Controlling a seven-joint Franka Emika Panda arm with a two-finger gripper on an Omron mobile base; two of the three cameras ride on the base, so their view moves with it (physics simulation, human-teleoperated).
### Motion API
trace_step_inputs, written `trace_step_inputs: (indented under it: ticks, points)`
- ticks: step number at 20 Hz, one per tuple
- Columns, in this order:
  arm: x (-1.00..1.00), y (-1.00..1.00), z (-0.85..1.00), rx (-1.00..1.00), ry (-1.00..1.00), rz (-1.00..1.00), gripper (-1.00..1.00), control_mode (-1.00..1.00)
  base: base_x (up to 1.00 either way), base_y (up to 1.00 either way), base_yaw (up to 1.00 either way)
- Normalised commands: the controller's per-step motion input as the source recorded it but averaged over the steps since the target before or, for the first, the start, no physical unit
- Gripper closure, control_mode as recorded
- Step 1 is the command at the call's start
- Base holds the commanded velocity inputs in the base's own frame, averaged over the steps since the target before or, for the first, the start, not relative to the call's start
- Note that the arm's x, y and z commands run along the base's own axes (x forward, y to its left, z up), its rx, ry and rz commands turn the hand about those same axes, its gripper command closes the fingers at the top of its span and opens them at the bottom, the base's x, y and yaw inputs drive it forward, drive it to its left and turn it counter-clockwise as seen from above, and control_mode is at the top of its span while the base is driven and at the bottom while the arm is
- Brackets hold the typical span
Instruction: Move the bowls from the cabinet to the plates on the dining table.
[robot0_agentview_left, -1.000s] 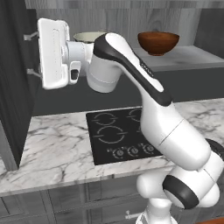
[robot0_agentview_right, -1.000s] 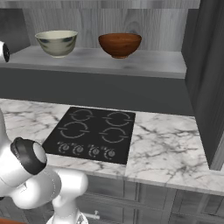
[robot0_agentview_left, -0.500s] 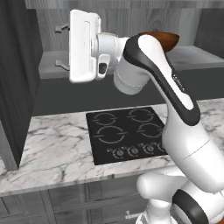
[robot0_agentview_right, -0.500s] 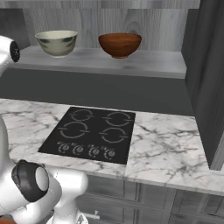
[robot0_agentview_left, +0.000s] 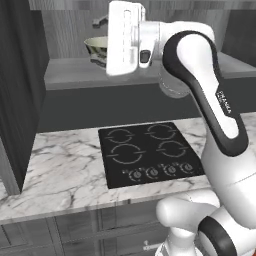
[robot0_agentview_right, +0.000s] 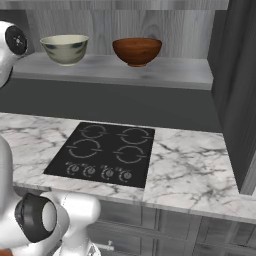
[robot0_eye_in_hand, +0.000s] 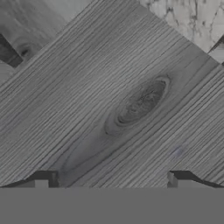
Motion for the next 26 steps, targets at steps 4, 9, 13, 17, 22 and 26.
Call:
trace_step_inputs:
  ticks: [4, 9, 13, 17, 22, 26]
  points:
    - [0.01, -0.50, 0.01, -0.18, 0.22, -0.25, -1.00, -1.00, 0.00, 0.00, 0.00]
    - [-0.09, -0.50, -0.08, -0.21, 0.08, -0.22, -1.00, -1.00, 0.00, 0.00, 0.00]
    - [-0.30, -0.50, -0.35, -0.28, -0.06, -0.11, -1.00, -1.00, 0.00, 0.00, 0.00]
    - [-0.08, -0.39, -0.35, -0.32, -0.17, -0.01, -1.00, -1.00, 0.00, 0.00, 0.00]
    - [-0.01, -0.50, -0.14, -0.27, -0.14, 0.06, -1.00, -1.00, 0.00, 0.00, 0.00]
    - [0.02, -0.57, 0.02, -0.15, -0.01, 0.01, -1.00, -1.00, 0.00, 0.00, 0.00]
